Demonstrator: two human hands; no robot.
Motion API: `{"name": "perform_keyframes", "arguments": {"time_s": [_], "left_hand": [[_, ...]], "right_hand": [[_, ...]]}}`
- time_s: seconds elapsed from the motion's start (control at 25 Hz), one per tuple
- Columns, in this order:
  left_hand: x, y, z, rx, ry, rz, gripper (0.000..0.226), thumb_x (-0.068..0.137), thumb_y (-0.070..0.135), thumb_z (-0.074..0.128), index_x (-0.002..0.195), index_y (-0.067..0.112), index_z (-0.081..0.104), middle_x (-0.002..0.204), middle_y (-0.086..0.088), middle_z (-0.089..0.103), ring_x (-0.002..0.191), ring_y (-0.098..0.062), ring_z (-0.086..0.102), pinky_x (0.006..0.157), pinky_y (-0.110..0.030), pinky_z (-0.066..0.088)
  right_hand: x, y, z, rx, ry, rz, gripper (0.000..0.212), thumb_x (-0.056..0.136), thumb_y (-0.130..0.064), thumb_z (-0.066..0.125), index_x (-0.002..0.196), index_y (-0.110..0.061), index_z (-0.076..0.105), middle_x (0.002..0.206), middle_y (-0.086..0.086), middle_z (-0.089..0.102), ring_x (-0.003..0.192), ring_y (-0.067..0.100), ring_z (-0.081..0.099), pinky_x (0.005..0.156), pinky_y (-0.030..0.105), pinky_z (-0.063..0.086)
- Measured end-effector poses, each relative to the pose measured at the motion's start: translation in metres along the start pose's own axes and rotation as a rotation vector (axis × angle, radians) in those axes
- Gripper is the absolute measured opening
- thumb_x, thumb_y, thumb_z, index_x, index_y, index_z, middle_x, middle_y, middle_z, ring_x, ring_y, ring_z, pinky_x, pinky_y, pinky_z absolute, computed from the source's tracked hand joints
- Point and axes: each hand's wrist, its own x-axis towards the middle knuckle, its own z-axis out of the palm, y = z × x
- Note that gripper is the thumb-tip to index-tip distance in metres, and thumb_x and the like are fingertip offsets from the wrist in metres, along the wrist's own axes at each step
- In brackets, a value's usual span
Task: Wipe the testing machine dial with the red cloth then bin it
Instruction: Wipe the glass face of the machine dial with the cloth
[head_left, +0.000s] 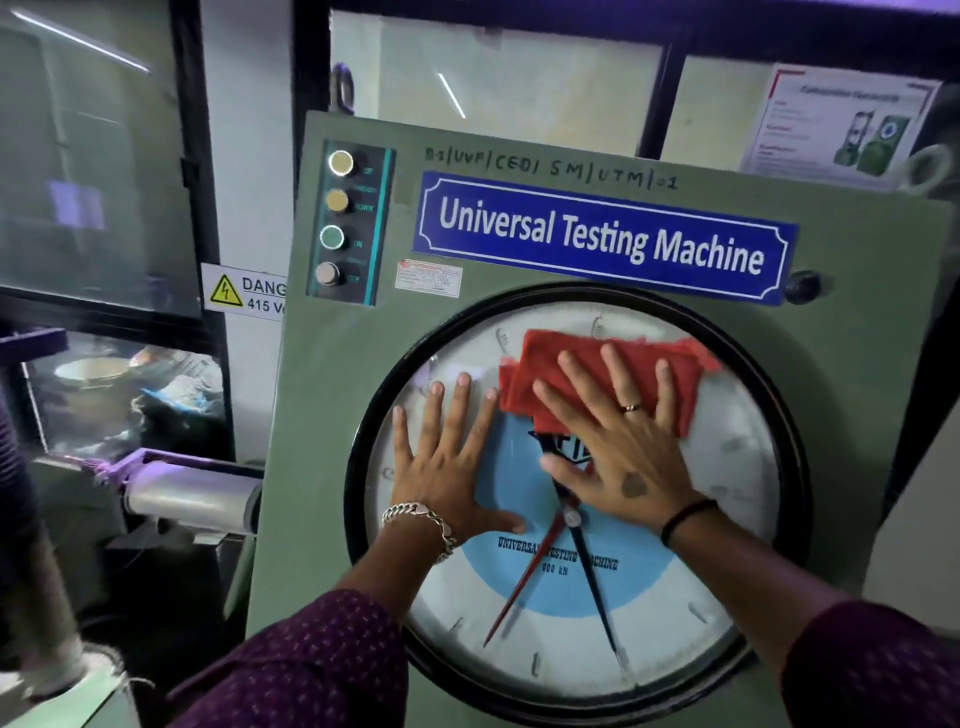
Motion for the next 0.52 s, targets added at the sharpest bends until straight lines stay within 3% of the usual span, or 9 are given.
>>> {"name": "perform_keyframes", "arguments": {"time_s": [0.08,0.16,0.32,0.36,0.52], "left_hand": [[0.001,-0.001,0.001,-0.009,0.008,0.005,0.166,0.043,0.109,0.059,0.174,0.035,-0.01,0.182,-0.002,-0.022,0.166,-0.035,-0.022,0.126,-0.068,-0.017],[0.0,-0.002,0.002,0.002,0.006,0.01,0.165,0.044,0.11,0.057,0.174,0.035,-0.01,0.182,-0.002,-0.022,0.166,-0.034,-0.022,0.126,-0.069,-0.017],[0.0,0.0,0.003,0.022,0.018,0.009,0.165,0.044,0.111,0.056,0.175,0.033,-0.007,0.182,-0.004,-0.021,0.166,-0.035,-0.021,0.126,-0.069,-0.018],[0.0,-0.001,0.003,0.023,0.024,0.01,0.165,0.044,0.111,0.056,0.175,0.033,-0.007,0.182,-0.004,-0.022,0.166,-0.035,-0.022,0.126,-0.069,-0.018],[0.001,-0.002,0.003,0.019,0.02,0.016,0.163,0.046,0.111,0.056,0.174,0.034,-0.01,0.181,-0.004,-0.025,0.165,-0.035,-0.023,0.125,-0.071,-0.018]], "right_hand": [[-0.034,0.004,0.009,-0.026,-0.05,-0.197,0.087,0.098,-0.086,0.045,0.175,-0.052,0.024,0.19,-0.013,0.013,0.176,0.034,0.008,0.129,0.082,0.004],[-0.064,0.032,0.006,-0.067,-0.063,-0.259,0.086,0.097,-0.087,0.046,0.174,-0.054,0.026,0.189,-0.015,0.016,0.176,0.032,0.013,0.131,0.079,0.003],[-0.004,0.038,-0.01,-0.042,0.006,0.097,0.084,0.099,-0.089,0.03,0.175,-0.055,0.016,0.19,-0.017,0.007,0.176,0.032,0.004,0.132,0.077,-0.005],[0.01,0.023,-0.011,-0.022,0.011,0.112,0.084,0.1,-0.089,0.029,0.175,-0.054,0.016,0.19,-0.016,0.006,0.176,0.033,0.003,0.131,0.078,-0.003],[-0.054,0.008,0.006,-0.004,-0.083,-0.183,0.082,0.1,-0.086,0.041,0.174,-0.053,0.026,0.189,-0.014,0.014,0.176,0.032,0.008,0.13,0.082,0.004]]}}
